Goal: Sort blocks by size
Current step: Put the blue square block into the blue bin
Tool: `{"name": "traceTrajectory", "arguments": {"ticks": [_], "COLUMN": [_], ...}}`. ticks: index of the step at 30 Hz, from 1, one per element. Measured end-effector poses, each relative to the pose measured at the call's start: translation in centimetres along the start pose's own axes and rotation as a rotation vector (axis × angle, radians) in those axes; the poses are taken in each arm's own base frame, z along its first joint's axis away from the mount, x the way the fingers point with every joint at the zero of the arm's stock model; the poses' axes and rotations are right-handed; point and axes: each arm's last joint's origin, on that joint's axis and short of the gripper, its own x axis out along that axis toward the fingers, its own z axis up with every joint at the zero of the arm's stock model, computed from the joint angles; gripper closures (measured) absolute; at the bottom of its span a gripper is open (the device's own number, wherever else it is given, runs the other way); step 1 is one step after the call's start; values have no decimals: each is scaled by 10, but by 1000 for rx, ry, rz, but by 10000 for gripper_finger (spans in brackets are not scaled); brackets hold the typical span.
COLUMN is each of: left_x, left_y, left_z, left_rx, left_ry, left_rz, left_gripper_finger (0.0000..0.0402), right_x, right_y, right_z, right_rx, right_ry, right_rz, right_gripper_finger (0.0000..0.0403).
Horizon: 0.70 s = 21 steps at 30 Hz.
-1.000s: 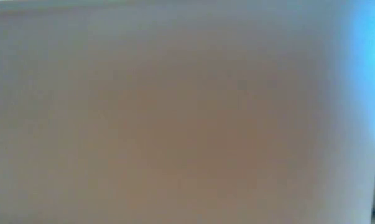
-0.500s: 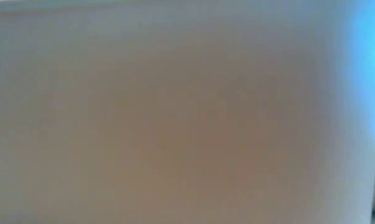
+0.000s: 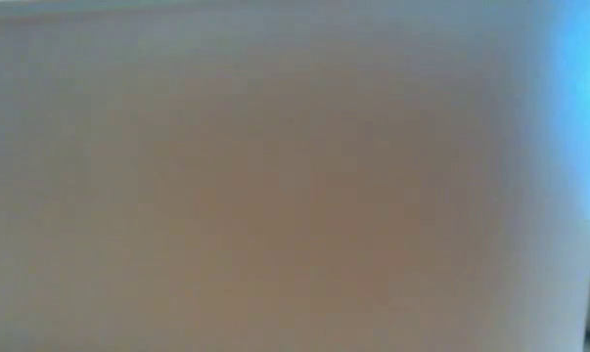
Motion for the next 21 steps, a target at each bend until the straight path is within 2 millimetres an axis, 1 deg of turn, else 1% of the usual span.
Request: {"name": "traceTrajectory", "arguments": {"ticks": [6,9,13,16,19,21], "left_x": [0,0,-3,-9,-19,-26], "left_y": [2,2,8,19,40,53], "left_z": [-1,-1,2,4,7,5], "left_rx": [1,1,-17,-45,-87,-124], "left_ry": [10,11,4,13,27,59], "left_rz": [-6,-5,33,98,212,253], "left_gripper_finger": [263,267,267,267,267,267], "right_x": [0,0,0,0,-1,-1], "right_y": [0,0,-1,-3,-4,-8], "right_z": [0,0,1,-3,-14,-18], "right_rx": [-8,-7,7,26,70,96], "right_ry": [-4,-4,-5,27,118,159], "right_rz": [3,3,-16,-65,-124,-172], "right_gripper_finger": [284,278,253,229,210,201]}}
